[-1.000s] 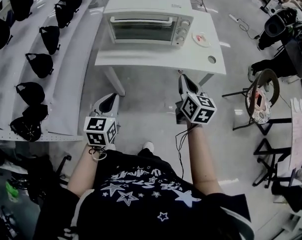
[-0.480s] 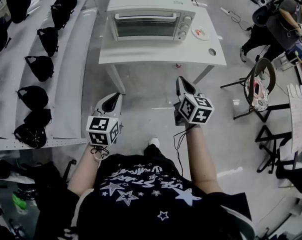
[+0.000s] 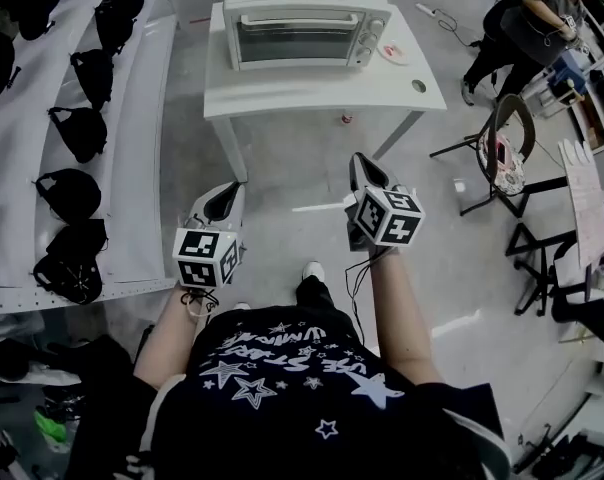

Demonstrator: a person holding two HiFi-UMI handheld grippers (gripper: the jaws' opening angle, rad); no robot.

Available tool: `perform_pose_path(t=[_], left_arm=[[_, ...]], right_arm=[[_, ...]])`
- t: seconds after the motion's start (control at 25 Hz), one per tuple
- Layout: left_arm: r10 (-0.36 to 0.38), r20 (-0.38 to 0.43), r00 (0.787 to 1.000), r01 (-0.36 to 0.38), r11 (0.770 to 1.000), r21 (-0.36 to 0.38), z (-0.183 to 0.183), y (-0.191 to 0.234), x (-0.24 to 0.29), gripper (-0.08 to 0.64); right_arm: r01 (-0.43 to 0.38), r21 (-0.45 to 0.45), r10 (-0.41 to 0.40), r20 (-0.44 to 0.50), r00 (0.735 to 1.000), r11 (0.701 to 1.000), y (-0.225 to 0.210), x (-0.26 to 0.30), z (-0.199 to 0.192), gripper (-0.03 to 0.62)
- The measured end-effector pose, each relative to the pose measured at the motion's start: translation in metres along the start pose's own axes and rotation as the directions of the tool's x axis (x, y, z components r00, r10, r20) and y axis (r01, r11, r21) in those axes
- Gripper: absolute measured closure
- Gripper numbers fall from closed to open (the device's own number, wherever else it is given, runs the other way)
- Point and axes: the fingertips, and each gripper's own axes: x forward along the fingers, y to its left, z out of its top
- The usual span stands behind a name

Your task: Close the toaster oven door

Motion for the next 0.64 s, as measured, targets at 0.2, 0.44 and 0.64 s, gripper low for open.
perform_pose_path(t=[0.2, 0.44, 0.64], left_arm=[[-0.043, -0.019, 0.999, 0.043, 0.999, -0.016, -0.024, 0.015, -0.027, 0.534], [-0.105, -0.039, 0.994, 0.105, 0.994, -0.015, -0.048, 0.029, -0.063, 0.534], [-0.144, -0.066, 0.987, 0.144, 0.990, -0.002, -0.070, 0.037, -0.092, 0.534]], right_arm=[[0.044, 0.008, -0.043, -0.019, 0.999, 0.999, 0.029, -0.021, -0.029, 0.589], [0.090, 0.018, -0.090, -0.045, 0.995, 0.996, 0.070, -0.049, -0.066, 0.590], [0.111, 0.025, -0.110, -0.049, 0.993, 0.993, 0.103, -0.070, -0.092, 0.589]])
